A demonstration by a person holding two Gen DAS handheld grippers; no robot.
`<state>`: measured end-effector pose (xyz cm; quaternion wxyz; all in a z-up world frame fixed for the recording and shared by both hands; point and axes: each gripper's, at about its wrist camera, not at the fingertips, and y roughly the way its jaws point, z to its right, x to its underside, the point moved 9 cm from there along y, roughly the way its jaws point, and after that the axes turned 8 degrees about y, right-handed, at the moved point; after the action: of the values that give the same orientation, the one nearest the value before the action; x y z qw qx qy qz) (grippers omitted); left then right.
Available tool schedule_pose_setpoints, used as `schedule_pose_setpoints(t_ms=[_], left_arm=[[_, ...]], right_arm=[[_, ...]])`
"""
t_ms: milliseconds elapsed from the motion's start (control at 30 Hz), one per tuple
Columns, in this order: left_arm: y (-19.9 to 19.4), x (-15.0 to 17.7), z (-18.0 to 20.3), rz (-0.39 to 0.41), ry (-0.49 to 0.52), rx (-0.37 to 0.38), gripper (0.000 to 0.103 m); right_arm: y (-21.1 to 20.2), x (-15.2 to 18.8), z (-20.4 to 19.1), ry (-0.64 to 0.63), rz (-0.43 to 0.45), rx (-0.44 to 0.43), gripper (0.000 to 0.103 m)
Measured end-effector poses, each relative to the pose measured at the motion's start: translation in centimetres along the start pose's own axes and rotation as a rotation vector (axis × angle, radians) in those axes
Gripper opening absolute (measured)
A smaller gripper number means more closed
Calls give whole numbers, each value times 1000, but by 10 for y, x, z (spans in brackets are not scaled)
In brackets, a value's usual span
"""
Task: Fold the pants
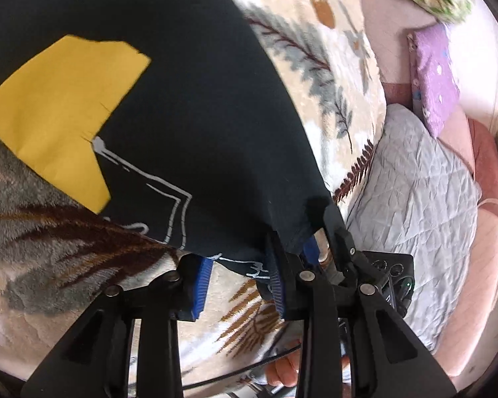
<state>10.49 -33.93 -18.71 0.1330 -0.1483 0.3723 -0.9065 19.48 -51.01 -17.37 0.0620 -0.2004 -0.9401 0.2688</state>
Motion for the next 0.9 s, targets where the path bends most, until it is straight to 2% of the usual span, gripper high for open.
schedule_pose_setpoints(t_ms=[100,133,167,233,400,600,900], left_arm=[[1,0,-4,-28,20,-8,13],[1,0,-5,-37,39,-13,8],[1,0,-5,-44,49,-13,7],[1,-3,-1,-63,68,-8,5],[-1,-3,8,-69,116,-3,5],[-14,-3,16,-92,110,56,5],[-56,-10,25,-88,124,151,5]], right_arm=[[11,-3,-8,-21,7,12,36],[14,-5,-10,-37,16,32,31],[15,-6,-11,-43,23,49,22],[16,-7,-10,-50,33,86,17],[6,-3,-20,-61,67,130,14],[-2,3,-45,-89,82,205,14],[-5,11,-100,-131,104,302,14]])
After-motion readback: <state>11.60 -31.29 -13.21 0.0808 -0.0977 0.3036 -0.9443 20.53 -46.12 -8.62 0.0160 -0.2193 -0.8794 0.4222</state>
